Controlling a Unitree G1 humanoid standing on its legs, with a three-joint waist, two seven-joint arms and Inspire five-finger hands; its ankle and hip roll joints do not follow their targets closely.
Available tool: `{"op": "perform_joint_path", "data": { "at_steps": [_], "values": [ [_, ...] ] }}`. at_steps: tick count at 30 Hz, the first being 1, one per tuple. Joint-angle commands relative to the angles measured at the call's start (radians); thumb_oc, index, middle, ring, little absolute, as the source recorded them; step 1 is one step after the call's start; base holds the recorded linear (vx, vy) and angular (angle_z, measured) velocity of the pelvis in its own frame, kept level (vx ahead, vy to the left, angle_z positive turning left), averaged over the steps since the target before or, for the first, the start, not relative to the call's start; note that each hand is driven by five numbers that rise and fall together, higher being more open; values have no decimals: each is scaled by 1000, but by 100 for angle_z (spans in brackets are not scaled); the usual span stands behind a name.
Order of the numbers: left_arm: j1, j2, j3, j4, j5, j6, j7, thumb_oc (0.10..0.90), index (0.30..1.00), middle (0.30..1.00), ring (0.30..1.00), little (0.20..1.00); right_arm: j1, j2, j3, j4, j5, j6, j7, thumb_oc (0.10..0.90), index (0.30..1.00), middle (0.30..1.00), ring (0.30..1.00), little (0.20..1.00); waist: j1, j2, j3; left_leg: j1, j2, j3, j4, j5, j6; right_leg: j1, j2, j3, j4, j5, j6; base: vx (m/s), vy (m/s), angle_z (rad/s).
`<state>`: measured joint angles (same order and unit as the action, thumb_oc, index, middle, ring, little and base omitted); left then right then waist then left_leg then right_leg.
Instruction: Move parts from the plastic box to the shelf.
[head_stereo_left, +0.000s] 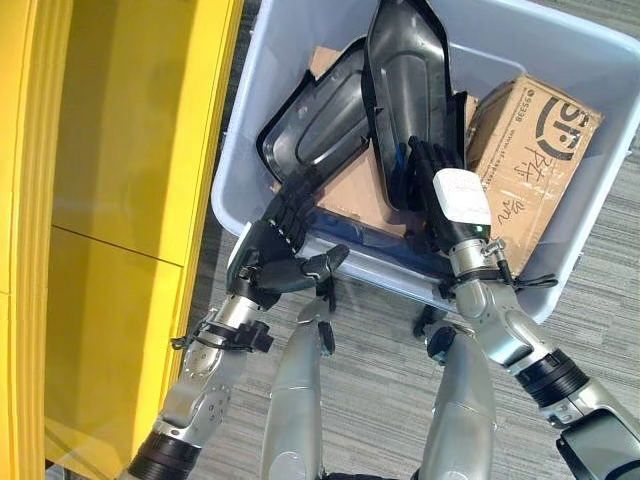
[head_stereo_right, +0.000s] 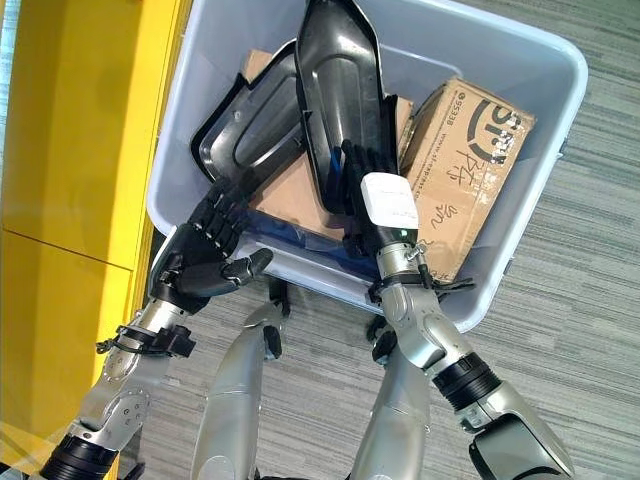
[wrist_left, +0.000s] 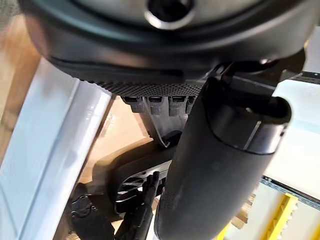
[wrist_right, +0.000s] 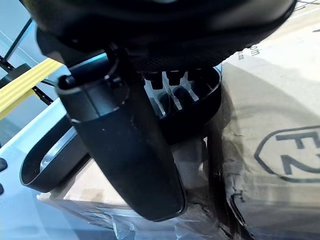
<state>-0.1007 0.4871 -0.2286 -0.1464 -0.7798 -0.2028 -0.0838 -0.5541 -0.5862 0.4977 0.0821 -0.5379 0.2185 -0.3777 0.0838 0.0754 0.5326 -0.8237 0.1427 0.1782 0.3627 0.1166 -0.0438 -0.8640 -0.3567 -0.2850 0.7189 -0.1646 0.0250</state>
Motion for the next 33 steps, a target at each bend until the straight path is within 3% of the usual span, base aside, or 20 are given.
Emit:
{"op": "perform_joint_path", "data": {
  "at_steps": [1,7,10,12,15,21,22,24,25,33],
  "values": [
    [-15,-25,10,-129,1,-100,-49,900,1000,1000,1000,1000,-104,-36,-25,-21,-85,-21,-67,900,1000,1000,1000,1000,27,83,-13,3,-66,12,40,-131,20,14,44,49,54,-55,48,0,0,0],
    [-12,-18,15,-128,-4,-91,-59,900,1000,1000,1000,1000,-109,-64,-30,15,-82,1,-106,900,1000,1000,1000,1000,30,87,-13,-12,-67,12,51,-135,24,0,38,50,66,-57,50,0,0,0],
    [-8,-16,22,-119,-6,-96,-55,900,1000,1000,1000,1000,-102,-70,-44,41,-35,-23,-151,900,1000,1000,1000,1000,29,88,-13,-21,-64,13,53,-135,23,-10,37,52,74,-62,49,0,0,0],
    [-6,-20,22,-113,-9,-106,-50,900,1000,1000,1000,1000,-103,-67,-57,47,-21,-40,-148,900,1000,1000,1000,1000,27,93,-13,-21,-65,15,56,-138,23,-12,37,56,78,-65,48,19,38,-1],
    [-5,-21,31,-125,9,-193,-29,900,1000,1000,1000,1000,-98,-60,-63,41,2,-56,-138,900,1000,1000,1000,1000,30,98,-13,-29,-65,15,60,-138,26,-24,31,63,85,-67,47,4,11,-1],
    [-7,-39,46,-127,-16,-194,-52,900,1000,1000,1000,1000,-93,-19,-37,46,-20,-101,-163,900,1000,1000,1000,1000,36,100,-13,-25,-70,12,68,-147,26,-14,27,61,78,-66,48,-2,-49,3],
    [-9,-40,43,-126,5,-214,-37,900,1000,1000,1000,1000,-91,-16,-31,45,-28,-125,-182,712,736,736,736,736,35,99,-13,-24,-69,13,70,-149,27,-12,28,61,77,-66,48,5,-38,2],
    [-13,-36,42,-127,67,-263,-2,900,1000,1000,1000,1000,-86,-17,-28,36,-19,-138,-186,543,500,500,500,500,32,98,-13,-21,-68,13,71,-150,27,-10,29,62,75,-66,48,0,0,0],
    [-16,-29,42,-132,75,-276,-11,900,1000,1000,1000,1000,-84,-19,-33,35,-9,-151,-196,400,300,300,300,300,30,97,-13,-21,-67,11,75,-151,25,-10,30,64,76,-66,48,7,-35,0],
    [-32,-32,19,-132,56,-257,-31,900,1000,1000,1000,1000,-99,-21,-13,82,-16,-156,-213,400,300,300,300,300,20,102,-13,-22,-61,16,93,-164,24,-20,32,71,74,-65,43,1,-4,0]
  ]
}}
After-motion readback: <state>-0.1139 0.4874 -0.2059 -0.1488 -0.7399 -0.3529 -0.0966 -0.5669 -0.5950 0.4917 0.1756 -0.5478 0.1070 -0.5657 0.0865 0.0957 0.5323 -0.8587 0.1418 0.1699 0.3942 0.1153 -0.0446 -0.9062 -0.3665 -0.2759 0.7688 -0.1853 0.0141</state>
